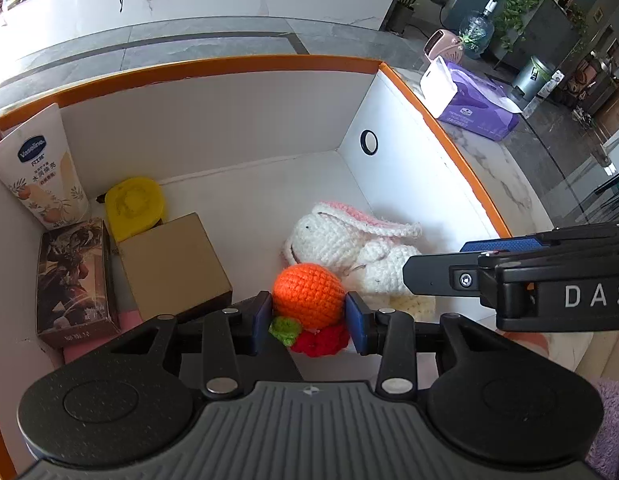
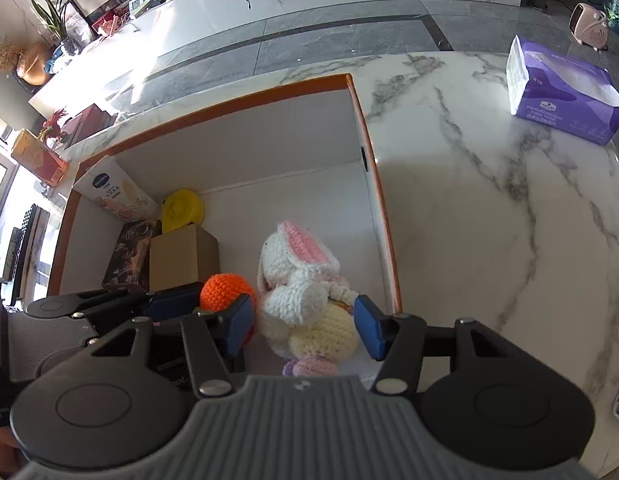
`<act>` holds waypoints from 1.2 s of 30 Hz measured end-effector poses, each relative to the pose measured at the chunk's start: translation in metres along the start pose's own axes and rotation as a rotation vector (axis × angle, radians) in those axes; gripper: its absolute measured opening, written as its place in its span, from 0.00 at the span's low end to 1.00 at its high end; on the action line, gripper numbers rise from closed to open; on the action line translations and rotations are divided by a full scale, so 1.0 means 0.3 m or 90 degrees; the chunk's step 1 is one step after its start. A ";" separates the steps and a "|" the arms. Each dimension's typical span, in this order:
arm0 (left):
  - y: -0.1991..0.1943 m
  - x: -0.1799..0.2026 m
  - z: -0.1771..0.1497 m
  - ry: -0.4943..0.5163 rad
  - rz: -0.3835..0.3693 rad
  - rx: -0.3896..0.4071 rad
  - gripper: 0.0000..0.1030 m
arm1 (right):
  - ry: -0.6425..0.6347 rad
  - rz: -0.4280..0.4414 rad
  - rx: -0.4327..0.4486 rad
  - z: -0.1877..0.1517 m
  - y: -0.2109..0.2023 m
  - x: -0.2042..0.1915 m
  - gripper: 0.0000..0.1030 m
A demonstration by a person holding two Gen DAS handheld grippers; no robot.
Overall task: Organize objects
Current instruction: 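Lower the fruit and bunny into the orange box and open both grippers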
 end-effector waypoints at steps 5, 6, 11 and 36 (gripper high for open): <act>0.026 0.026 0.001 0.008 -0.006 -0.030 0.45 | -0.010 -0.005 0.005 -0.005 0.002 0.007 0.52; 0.032 0.029 -0.001 0.006 -0.009 -0.036 0.45 | -0.009 -0.002 0.006 -0.007 0.003 0.009 0.52; 0.038 0.026 -0.005 -0.002 -0.004 -0.048 0.45 | -0.007 0.005 0.011 -0.012 -0.002 0.012 0.52; -0.284 0.021 -0.080 -0.013 0.027 0.106 0.63 | -0.060 0.007 0.112 -0.107 -0.194 -0.048 0.69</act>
Point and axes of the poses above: each gripper's, at about its wrist camera, not at the fingertips, and y roughly the way its jaws point, x to its right, z to its top, the point moved 5 cm from there along y, roughly the way its jaws point, and after that the axes turned 10 degrees about z, right-handed, at the moved point
